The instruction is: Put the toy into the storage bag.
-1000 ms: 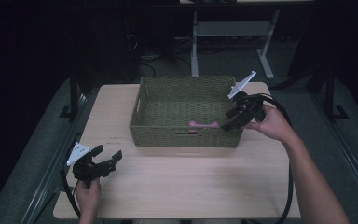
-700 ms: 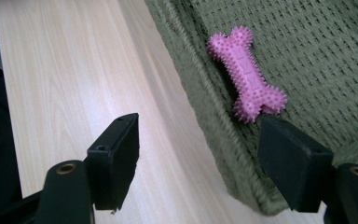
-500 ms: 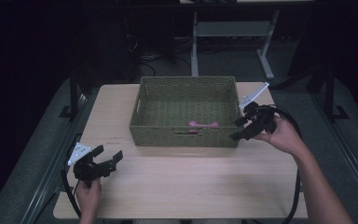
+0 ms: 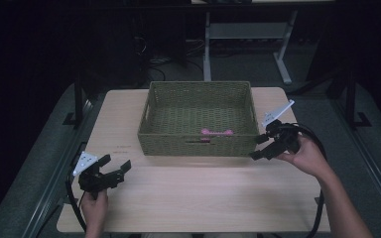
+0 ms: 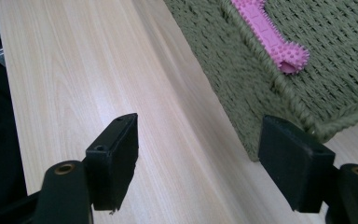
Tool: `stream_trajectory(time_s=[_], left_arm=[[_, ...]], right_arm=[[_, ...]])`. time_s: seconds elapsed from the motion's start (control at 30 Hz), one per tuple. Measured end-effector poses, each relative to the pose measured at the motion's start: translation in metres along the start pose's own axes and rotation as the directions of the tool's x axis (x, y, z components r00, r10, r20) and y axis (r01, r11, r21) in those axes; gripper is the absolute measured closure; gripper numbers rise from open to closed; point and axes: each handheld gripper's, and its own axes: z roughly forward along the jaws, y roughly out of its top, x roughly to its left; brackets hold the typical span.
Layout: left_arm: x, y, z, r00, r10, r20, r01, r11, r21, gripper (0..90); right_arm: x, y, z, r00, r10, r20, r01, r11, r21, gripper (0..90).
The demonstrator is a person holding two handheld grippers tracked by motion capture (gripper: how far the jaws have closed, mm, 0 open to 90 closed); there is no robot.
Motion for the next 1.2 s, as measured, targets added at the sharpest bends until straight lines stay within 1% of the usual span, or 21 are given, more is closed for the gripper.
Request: stream_trajectory(time_s=[0.13,0.17,0.2,0.23,0.3,0.37,0.43,0.6,0.63,0.7,0.83,0.93,0.97,1.1,1.17,1.2], left_arm=[[0.0,0.0,0.0,1.0,-0.002,-0.002,0.002,1.0,-0.002,12.8],[0.0,0.0,0.0,1.0,-0.002,-0.001,0.002,1.0,-0.001,12.8],[0.0,0.0,0.0,1.0,-0.002,-0.002,0.002,1.0,-0.002,12.8],[0.0,0.0,0.0,1.0,-0.001,-0.002,0.001,1.0,-0.001,12.8],[0.0,0.0,0.0,1.0,0.0,-0.001,0.0,1.0,0.0,12.9],[0.0,0.0,0.0,1.0,0.001,-0.001,-0.001,1.0,-0.001,12.8],[0.0,0.0,0.0,1.0,0.0,-0.002,0.0,1.0,0.0,12.9],[0.0,0.0,0.0,1.0,0.002,-0.002,-0.002,1.0,0.001,12.8],[-0.001,0.0,0.001,1.0,0.001,-0.001,-0.001,1.0,0.001,12.9],[-0.001,0.0,0.001,1.0,0.001,-0.001,-0.001,1.0,0.001,12.8],[-0.001,0.0,0.001,1.0,0.001,0.0,-0.001,1.0,0.001,12.8],[0.0,0.0,0.001,1.0,0.001,-0.002,-0.001,1.0,0.002,12.8],[0.0,0.0,0.001,1.0,0.002,-0.002,-0.002,1.0,0.001,12.8],[-0.001,0.0,0.001,1.0,0.002,-0.001,-0.002,1.0,0.002,12.8],[-0.001,0.0,0.001,1.0,0.003,-0.001,-0.003,1.0,0.002,12.8],[-0.001,0.0,0.001,1.0,0.005,-0.001,-0.005,1.0,0.005,12.8]], right_arm=[[0.003,-0.006,0.001,1.0,0.002,0.004,-0.002,1.0,-0.005,27.9],[0.005,-0.01,0.002,0.9999,0.009,0.006,-0.009,1.0,-0.004,27.6],[0.005,-0.01,0.002,0.9999,0.009,0.006,-0.009,1.0,-0.004,27.6],[0.006,-0.013,0.004,0.9998,0.019,0.001,-0.019,0.9998,-0.005,27.5],[0.005,-0.015,0.005,0.9998,0.017,0.0,-0.017,0.9998,-0.002,27.3],[0.007,-0.024,0.009,0.9994,0.034,-0.001,-0.034,0.9994,-0.011,27.2],[0.007,-0.025,0.01,0.9994,0.036,-0.001,-0.036,0.9993,-0.008,27.1],[0.011,-0.038,0.013,0.999,0.045,0.006,-0.045,0.9988,-0.018,26.9],[0.012,-0.043,0.014,0.9985,0.054,0.008,-0.054,0.9982,-0.024,26.7],[0.012,-0.046,0.015,0.9981,0.062,0.006,-0.062,0.9978,-0.023,26.5],[0.014,-0.052,0.017,0.9981,0.061,0.012,-0.06,0.9979,-0.025,26.4],[0.016,-0.059,0.019,0.9974,0.071,0.013,-0.071,0.9971,-0.026,25.8],[0.019,-0.063,0.019,0.9973,0.071,0.019,-0.07,0.9969,-0.035,25.9],[0.02,-0.069,0.021,0.9964,0.084,0.015,-0.084,0.9962,-0.025,25.8],[0.022,-0.071,0.02,0.9963,0.083,0.022,-0.083,0.9961,-0.031,25.7],[0.023,-0.073,0.019,0.9964,0.082,0.024,-0.081,0.9958,-0.044,25.7]])
